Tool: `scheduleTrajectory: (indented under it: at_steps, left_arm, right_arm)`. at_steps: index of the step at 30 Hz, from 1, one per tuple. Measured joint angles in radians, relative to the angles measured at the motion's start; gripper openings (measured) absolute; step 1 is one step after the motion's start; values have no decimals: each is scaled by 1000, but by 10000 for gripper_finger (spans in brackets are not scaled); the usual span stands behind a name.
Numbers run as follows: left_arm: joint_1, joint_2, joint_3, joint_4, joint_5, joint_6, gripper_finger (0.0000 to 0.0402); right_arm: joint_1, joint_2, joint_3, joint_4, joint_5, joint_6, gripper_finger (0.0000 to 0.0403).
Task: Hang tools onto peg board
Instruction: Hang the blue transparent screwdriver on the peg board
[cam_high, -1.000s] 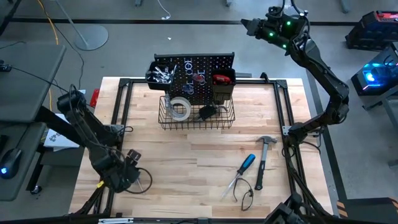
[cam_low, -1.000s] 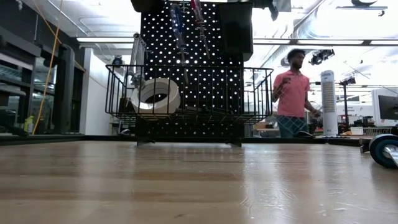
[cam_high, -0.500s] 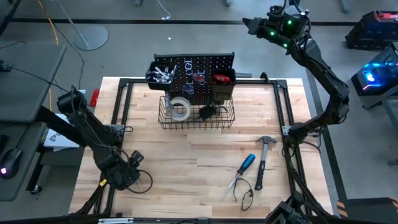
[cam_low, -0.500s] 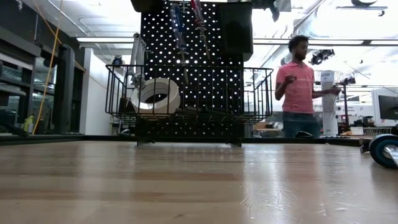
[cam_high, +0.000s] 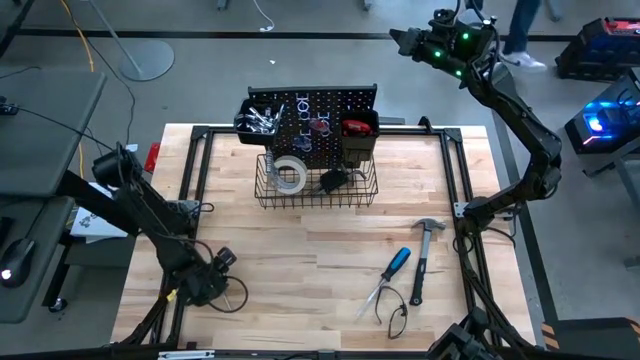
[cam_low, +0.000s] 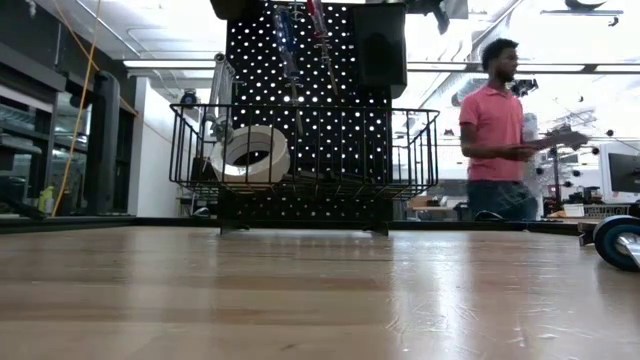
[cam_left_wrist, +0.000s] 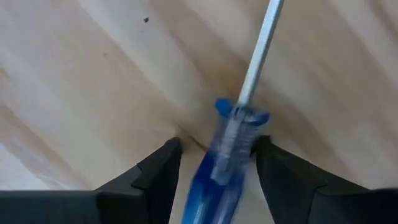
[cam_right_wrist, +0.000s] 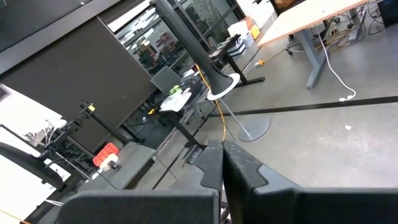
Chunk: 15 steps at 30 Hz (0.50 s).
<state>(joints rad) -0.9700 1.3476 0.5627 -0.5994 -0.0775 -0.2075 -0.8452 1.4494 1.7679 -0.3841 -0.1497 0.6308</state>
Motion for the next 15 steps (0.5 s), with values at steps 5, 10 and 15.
scheduleTrajectory:
  at_steps: [5,10,15]
  left_arm:
    - [5,39,-9,5,13,3,157]
    - [34,28,9,12,61,16,71]
    - [84,8,112,-175,76,-99,71]
  right_arm:
    - [0,0,0,0,0,3,1]
    - [0,0,0,11,-2,25,1]
    - [0,-22,0,78,-57,25,1]
